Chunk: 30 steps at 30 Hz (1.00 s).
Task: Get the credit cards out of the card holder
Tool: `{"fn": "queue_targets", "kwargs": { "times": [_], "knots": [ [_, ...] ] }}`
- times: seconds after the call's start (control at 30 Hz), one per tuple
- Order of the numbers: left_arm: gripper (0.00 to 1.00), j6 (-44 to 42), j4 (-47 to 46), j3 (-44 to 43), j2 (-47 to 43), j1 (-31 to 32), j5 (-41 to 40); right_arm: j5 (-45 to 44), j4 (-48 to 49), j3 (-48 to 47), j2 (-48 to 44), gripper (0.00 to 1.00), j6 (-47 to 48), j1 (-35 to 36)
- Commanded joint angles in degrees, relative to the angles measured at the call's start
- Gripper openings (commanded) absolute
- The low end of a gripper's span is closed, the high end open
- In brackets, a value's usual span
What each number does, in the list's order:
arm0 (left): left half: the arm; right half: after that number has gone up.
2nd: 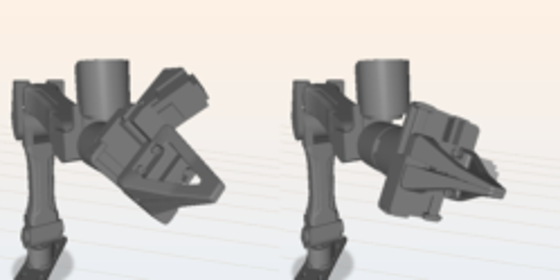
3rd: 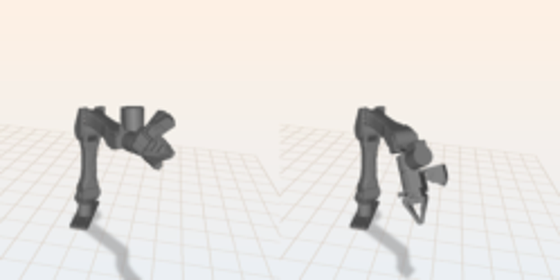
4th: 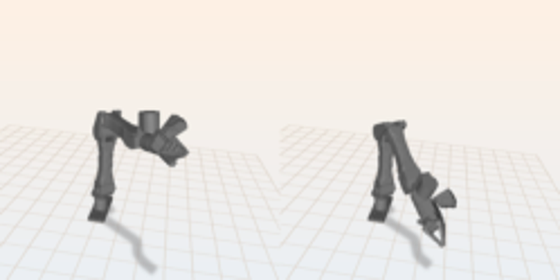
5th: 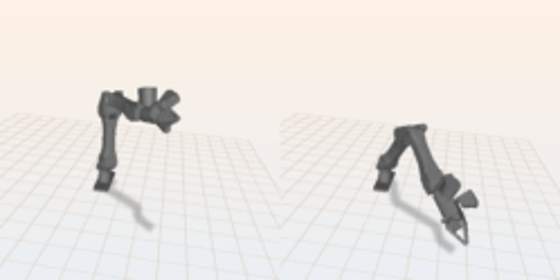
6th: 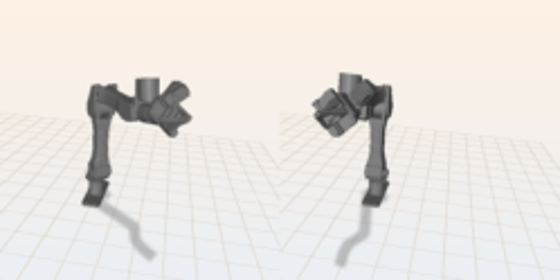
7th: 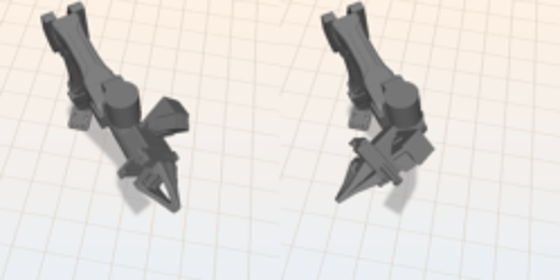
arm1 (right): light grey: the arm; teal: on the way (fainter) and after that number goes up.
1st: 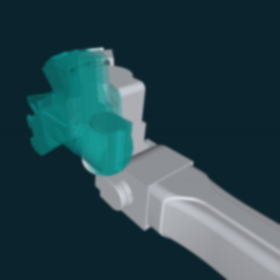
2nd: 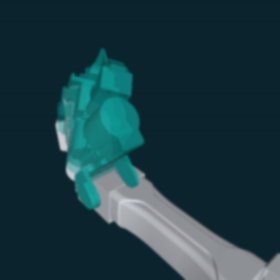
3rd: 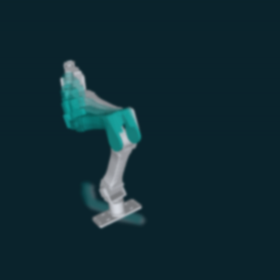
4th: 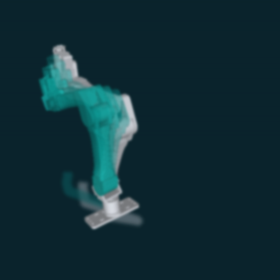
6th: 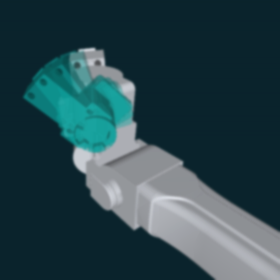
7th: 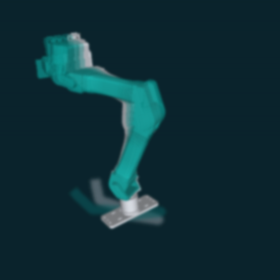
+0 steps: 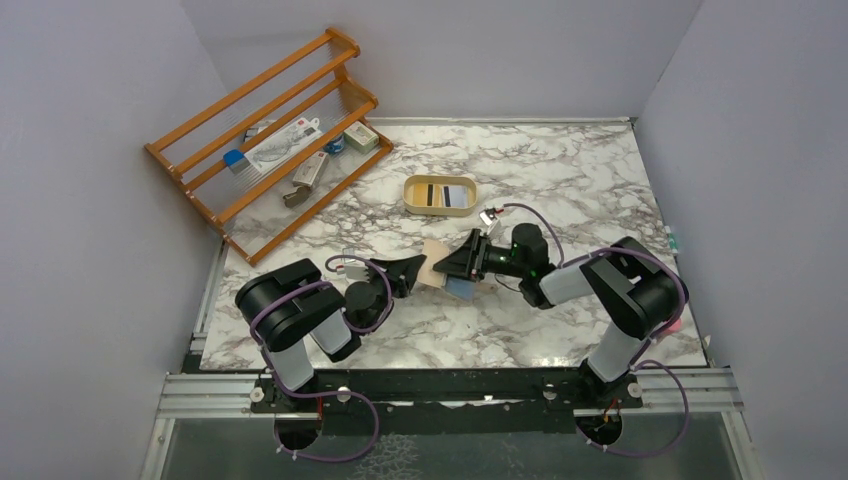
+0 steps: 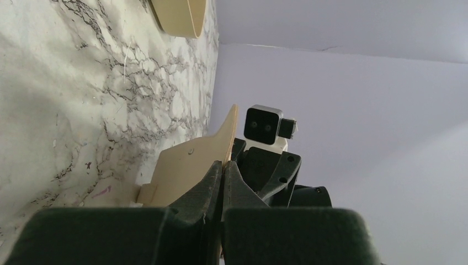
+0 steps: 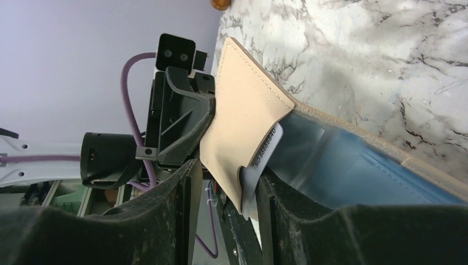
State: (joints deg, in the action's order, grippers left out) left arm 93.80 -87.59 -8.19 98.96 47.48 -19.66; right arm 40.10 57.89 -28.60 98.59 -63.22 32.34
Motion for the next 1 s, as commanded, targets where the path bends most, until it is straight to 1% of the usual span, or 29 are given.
{"fn": "queue_targets", "kwargs": {
  "times": [0.0,0.1,0.37,0.7,0.97],
  "knots": [
    [0.00,-0.28,-14.98,0.59,-0.02,0.35,1.41,-2.07,8.72,1.38,-0.46,0.44,-1.40,0.68],
    [0.00,-0.28,-14.96,0.88,-0.10,0.36,1.29,-3.46,8.99,2.79,-1.62,0.44,-1.30,0.49],
    [0.00,-0.28,-14.97,0.84,0.10,0.34,1.55,-4.08,9.17,4.17,-2.10,0.37,-1.11,-0.13],
    [0.00,-0.29,-14.97,0.69,0.18,0.36,1.81,-5.61,9.89,6.31,-3.48,0.35,-1.31,-1.88],
    [0.00,-0.28,-15.02,0.28,0.53,0.35,2.26,-5.94,14.20,7.23,-2.14,0.36,-2.99,-2.48]
  ]
}}
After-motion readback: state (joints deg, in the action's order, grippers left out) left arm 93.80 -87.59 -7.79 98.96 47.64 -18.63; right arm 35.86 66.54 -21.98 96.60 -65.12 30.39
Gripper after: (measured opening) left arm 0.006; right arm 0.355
